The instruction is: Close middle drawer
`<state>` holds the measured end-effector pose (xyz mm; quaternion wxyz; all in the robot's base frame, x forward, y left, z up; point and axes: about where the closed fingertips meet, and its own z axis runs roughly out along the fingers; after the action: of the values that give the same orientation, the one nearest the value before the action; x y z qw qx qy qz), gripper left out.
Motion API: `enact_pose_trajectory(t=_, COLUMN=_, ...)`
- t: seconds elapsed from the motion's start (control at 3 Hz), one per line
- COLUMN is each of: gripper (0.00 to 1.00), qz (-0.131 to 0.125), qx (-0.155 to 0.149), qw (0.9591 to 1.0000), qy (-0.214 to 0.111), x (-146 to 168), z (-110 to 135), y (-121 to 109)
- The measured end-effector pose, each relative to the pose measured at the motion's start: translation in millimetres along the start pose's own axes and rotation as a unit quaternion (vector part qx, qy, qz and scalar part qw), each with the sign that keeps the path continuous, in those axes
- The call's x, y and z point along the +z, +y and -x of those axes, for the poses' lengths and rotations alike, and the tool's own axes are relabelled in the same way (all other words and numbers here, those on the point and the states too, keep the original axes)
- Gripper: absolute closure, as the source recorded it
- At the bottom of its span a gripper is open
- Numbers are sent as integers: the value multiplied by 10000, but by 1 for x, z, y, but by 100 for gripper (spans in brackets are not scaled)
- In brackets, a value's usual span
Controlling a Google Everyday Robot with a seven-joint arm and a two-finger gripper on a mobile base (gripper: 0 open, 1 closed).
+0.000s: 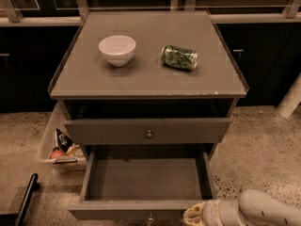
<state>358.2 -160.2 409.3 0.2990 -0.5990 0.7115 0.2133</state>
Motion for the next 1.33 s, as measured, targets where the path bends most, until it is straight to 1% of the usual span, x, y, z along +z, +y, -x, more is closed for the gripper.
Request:
enact_pose_trajectory(t=1.0, gripper=12, qz=20, qx=8, qw=10000, qy=-10, x=1, z=1, y=1)
enact_pose_trajectory(t=1.33, gripper=0, qz=-3, qx=95, qw=10000, qy=15, x=7, z=-5, y=-7)
